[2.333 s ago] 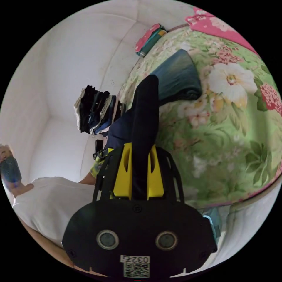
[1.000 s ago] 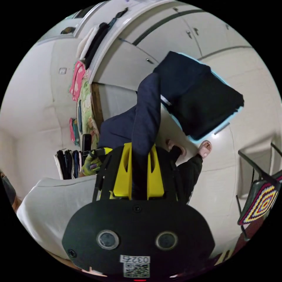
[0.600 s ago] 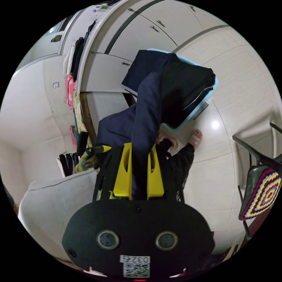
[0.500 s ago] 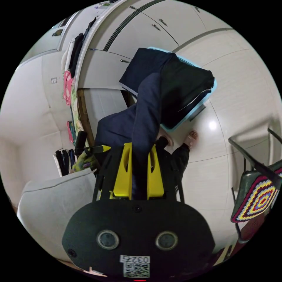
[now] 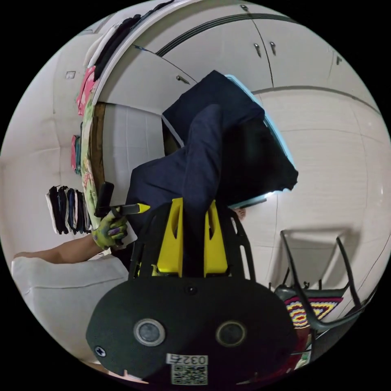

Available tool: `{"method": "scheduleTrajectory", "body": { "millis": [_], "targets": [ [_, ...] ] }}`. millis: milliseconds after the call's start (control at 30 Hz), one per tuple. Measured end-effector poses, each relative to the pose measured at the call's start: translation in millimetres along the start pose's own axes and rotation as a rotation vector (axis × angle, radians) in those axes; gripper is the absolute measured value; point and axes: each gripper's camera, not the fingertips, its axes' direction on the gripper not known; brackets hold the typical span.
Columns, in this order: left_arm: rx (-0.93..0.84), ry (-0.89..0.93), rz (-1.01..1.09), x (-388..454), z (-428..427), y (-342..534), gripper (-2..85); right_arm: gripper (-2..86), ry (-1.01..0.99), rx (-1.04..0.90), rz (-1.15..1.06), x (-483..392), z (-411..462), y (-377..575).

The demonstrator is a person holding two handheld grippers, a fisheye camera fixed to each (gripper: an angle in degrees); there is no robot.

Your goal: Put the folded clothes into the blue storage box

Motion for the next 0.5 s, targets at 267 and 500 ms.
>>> {"method": "scheduleTrajectory", "body": {
  "millis": [267, 500],
  "targets": [
    [0.075, 0.047, 0.032, 22, -10, -24, 3.3, 8.0, 0.067, -0.016, -0.085, -27, -23, -67],
    [0.005, -0.059, -0.014, -9, 31, -62, 6.2, 11.2, 0.212, 0.013, -0.003, 28, -29, -103]
  ]
}}
